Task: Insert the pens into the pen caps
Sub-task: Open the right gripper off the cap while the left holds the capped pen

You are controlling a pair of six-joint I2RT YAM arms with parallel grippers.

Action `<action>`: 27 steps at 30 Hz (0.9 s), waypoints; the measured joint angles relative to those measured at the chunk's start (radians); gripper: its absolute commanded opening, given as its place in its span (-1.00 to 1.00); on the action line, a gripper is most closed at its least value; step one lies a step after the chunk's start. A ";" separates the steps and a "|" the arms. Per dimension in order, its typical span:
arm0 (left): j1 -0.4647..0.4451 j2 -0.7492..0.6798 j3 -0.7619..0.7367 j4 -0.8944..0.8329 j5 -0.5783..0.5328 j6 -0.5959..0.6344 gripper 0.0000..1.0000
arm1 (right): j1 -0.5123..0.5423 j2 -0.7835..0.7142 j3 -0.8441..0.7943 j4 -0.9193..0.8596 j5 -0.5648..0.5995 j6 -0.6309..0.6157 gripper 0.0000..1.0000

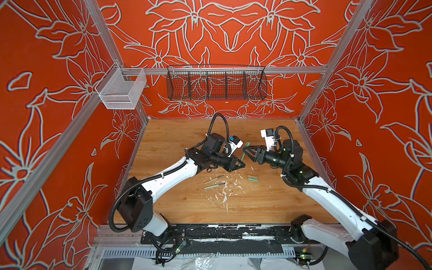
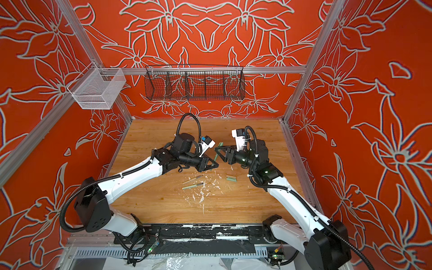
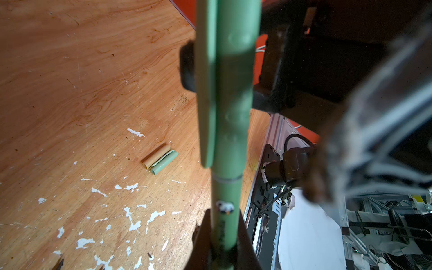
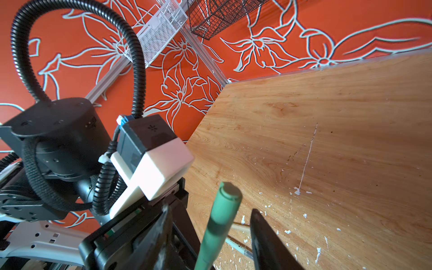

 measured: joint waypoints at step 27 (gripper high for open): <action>-0.003 -0.001 -0.002 -0.013 -0.035 0.031 -1.00 | -0.037 0.066 0.019 0.086 -0.033 0.079 -0.70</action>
